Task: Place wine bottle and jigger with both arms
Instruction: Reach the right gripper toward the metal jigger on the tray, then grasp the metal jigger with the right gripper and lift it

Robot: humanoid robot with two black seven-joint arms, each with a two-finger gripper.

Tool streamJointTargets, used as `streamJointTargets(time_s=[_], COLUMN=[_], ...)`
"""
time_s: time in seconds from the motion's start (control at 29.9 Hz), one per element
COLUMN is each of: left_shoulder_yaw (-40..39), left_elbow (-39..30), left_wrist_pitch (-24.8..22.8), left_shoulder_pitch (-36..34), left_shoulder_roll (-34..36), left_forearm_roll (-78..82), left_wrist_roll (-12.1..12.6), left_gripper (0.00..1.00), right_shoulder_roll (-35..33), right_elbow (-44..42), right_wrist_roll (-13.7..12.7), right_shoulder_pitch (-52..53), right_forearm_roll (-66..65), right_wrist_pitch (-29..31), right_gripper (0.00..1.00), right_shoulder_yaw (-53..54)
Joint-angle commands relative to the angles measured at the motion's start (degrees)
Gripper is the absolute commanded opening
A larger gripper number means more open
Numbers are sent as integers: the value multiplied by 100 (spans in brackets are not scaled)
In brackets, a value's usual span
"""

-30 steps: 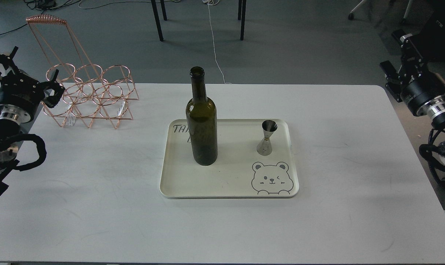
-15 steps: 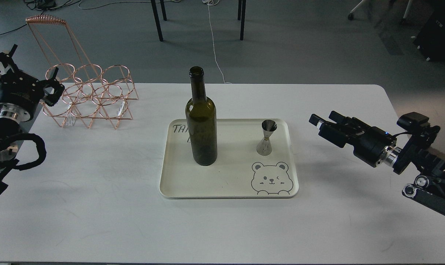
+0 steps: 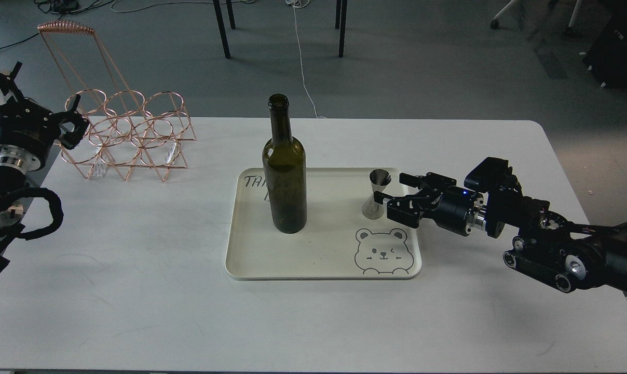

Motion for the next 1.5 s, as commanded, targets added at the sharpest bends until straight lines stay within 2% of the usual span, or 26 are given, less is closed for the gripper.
streamJointTargets(time_s=[0.0, 0.27, 0.47, 0.53, 0.6, 0.77, 1.0, 1.07, 1.47], left_shoulder_yaw=[0, 0, -9, -9, -9, -9, -18, -18, -36], left_elbow=[2, 10, 10, 10, 10, 10, 10, 10, 2], left_wrist_pitch=[-16, -16, -16, -16, -16, -16, -25, -25, -16], left_shoulder_pitch=[9, 9, 1, 1, 1, 1, 1, 1, -8], left_shoulder_roll=[71, 107, 107, 116, 142, 195, 212, 230, 265], left_forearm_roll=[0, 0, 0, 0, 0, 0, 0, 0, 0], left_wrist_roll=[-1, -1, 8, 8, 8, 8, 8, 8, 8], left_gripper=[98, 98, 98, 98, 98, 98, 98, 98, 98], right_shoulder_roll=[311, 514, 575, 584, 611, 620, 409, 181, -1234], right_elbow=[-299, -686, -818, -818, -826, -818, -589, -580, -554], right_wrist_roll=[0, 0, 0, 0, 0, 0, 0, 0, 0], right_shoulder_pitch=[68, 85, 77, 68, 68, 68, 252, 261, -256], right_forearm_roll=[0, 0, 0, 0, 0, 9, 53, 70, 448], right_wrist_pitch=[1, 1, -78, -131, -140, -403, -657, -901, -901], right_gripper=[73, 45, 43, 35, 19, 9, 7, 7, 7], right_shoulder_yaw=[-152, -328, -336, -336, -336, -328, -257, -214, 67])
